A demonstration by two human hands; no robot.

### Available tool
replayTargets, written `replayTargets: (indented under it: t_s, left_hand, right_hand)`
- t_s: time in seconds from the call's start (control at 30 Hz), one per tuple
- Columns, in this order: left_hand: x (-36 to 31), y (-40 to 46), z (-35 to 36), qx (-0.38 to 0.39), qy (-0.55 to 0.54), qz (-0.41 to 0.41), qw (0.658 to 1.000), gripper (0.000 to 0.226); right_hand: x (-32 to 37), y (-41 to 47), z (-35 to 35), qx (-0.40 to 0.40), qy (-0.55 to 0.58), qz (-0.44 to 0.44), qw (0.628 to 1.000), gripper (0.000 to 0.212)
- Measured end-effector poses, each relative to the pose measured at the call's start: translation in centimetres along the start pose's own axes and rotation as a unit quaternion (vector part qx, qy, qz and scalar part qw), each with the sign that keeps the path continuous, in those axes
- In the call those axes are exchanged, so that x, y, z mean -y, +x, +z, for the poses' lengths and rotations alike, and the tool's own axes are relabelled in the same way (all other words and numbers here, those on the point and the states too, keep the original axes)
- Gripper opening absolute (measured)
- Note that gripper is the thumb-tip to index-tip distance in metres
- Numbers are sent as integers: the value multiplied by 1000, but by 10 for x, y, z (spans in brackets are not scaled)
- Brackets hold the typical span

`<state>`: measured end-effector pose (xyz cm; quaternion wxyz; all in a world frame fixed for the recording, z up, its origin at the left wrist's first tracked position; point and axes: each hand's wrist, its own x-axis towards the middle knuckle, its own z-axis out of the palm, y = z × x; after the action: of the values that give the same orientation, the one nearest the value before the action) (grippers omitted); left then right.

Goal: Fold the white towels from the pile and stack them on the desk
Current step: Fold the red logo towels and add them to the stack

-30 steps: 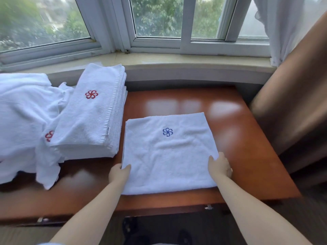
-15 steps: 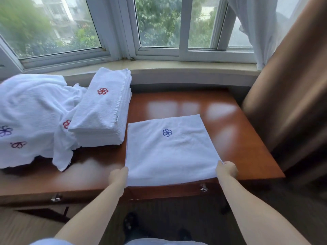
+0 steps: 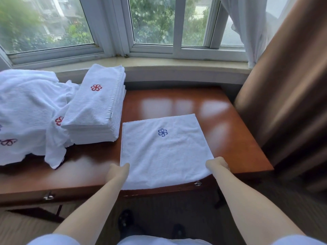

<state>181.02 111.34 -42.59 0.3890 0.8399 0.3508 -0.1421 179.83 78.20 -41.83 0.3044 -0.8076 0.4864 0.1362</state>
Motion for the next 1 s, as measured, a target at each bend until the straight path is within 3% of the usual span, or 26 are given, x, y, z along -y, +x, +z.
replayTargets:
  t_s: [0.13,0.33,0.47,0.67,0.83,1.0]
  left_hand:
    - [-22,11,-4,20,114,66,991,45]
    - [-61,45,-3,44,8,76,996,56]
    - [-85,72,-1,16,60,77,995,58]
    - [-108,102,13,28,43,53,997,37]
    - [-126,123,21,29,-7,40,999,41]
    - [-138,131,24,-50,-61,43,996,33]
  right_hand:
    - [18,2,1,-28,-46,-68,996,49]
    - [49,23,5,-10,-24,-130,991,47]
    - [73,41,8,-17,-3,-137,990,44]
    - [112,67,21,-59,33,-139,988,48]
    - [134,79,35,-75,40,-134,987,44]
    - [151,89,42,-117,36,-124,985,28]
